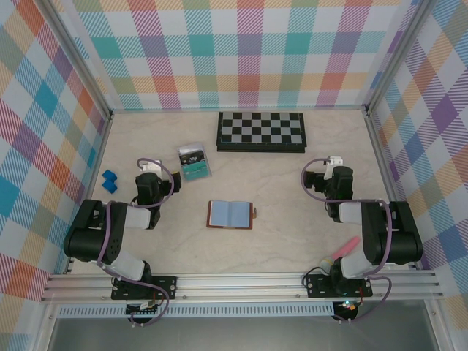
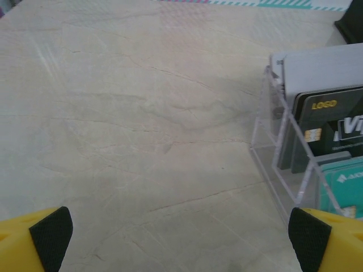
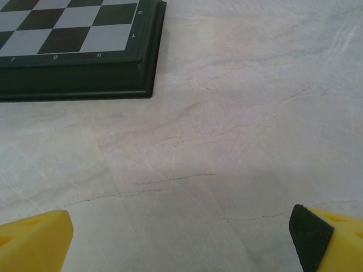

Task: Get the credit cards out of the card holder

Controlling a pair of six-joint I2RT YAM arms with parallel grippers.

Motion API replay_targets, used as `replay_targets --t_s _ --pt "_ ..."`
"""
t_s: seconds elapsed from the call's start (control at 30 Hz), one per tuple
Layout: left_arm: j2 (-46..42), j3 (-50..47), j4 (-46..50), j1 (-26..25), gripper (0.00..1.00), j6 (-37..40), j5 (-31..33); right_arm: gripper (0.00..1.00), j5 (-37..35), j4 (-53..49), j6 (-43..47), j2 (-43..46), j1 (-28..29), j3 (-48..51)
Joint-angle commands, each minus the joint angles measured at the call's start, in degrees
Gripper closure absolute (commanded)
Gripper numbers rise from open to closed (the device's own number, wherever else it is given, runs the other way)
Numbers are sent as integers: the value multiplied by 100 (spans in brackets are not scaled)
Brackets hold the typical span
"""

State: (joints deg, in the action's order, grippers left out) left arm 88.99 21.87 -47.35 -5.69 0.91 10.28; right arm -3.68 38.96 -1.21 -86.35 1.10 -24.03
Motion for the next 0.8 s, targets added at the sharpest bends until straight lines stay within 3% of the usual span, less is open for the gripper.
replay_targets --t_s 0.0,0.77 --pt "58 99 -106 64 0 -116 305 0 183 384 -19 -14 -31 -110" --pt "75 155 -28 60 0 -71 209 0 316 499 32 -83 -46 -75"
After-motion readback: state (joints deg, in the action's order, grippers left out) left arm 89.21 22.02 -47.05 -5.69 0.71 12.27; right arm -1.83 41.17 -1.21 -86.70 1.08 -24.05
